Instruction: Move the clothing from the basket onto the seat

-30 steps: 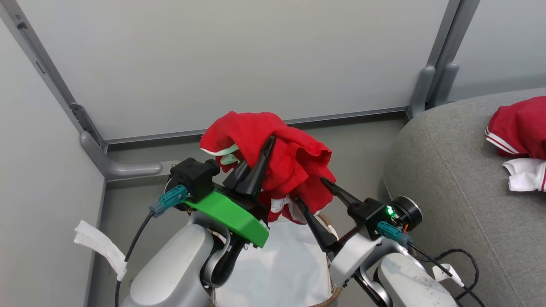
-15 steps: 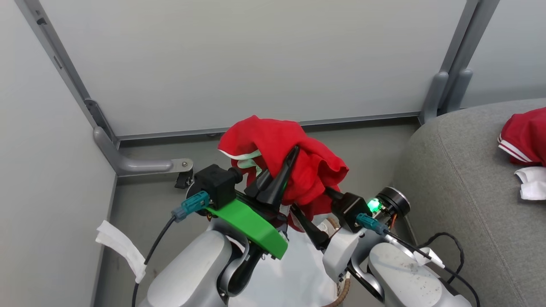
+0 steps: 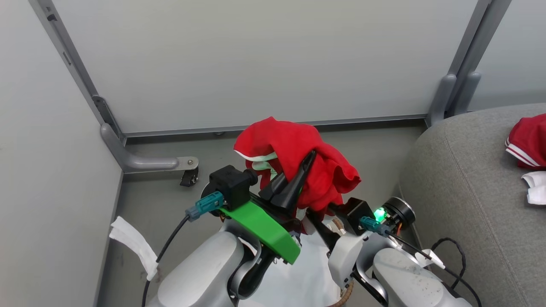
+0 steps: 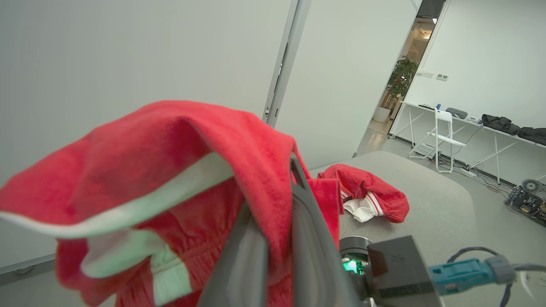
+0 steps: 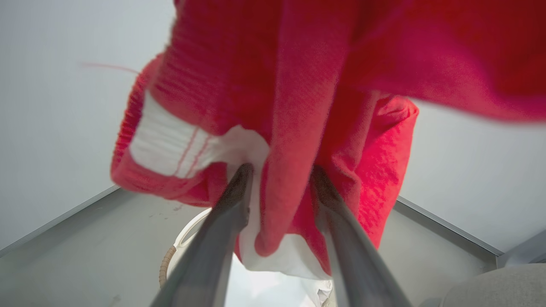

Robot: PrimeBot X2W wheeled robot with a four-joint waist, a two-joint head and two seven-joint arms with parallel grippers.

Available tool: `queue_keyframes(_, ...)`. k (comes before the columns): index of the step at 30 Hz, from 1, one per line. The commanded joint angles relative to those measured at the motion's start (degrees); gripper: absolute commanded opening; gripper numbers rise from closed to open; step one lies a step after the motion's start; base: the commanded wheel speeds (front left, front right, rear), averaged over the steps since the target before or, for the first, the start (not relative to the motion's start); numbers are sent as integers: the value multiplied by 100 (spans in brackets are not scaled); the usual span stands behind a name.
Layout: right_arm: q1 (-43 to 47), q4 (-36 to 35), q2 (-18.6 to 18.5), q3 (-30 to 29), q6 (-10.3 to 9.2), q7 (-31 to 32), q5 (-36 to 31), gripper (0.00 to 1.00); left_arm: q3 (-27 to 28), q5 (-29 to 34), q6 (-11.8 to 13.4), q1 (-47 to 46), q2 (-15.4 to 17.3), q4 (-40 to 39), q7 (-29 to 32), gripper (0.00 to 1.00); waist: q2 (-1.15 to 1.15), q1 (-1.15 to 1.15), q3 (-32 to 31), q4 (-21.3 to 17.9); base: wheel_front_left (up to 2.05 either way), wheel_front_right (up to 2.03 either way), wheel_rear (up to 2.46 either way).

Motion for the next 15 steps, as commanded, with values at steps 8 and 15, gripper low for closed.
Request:
queue_keyframes(8, -18, 143, -26, 126, -8, -1, 226, 0, -26, -64, -11, -67, 21, 27, -20, 0, 0, 0, -19, -8, 0, 0, 0)
queue_keyframes(15, -18, 87, -24, 96, -8, -1, 277, 0, -42, -75, -11, 14, 11, 42, -20, 0, 0, 0, -46, -62, 0, 0, 0)
